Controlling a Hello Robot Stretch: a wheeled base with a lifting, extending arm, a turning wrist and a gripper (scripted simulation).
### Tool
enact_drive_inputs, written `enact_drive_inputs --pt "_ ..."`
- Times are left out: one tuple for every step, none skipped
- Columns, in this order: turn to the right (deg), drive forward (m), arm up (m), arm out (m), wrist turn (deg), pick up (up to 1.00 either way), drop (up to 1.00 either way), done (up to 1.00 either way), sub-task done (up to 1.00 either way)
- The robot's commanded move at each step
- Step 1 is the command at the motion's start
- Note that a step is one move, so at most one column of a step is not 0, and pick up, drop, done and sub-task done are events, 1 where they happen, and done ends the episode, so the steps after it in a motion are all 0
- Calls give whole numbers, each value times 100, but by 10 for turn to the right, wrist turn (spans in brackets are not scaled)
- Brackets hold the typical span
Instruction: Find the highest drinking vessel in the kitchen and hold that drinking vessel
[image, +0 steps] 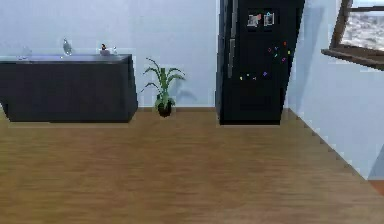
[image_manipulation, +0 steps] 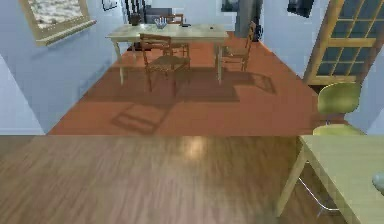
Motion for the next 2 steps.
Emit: enact_drive_inputs --pt "-360 0 0 0 0 0 0 0 0" --pt "0 100 0 0 0 0 0 0 0"
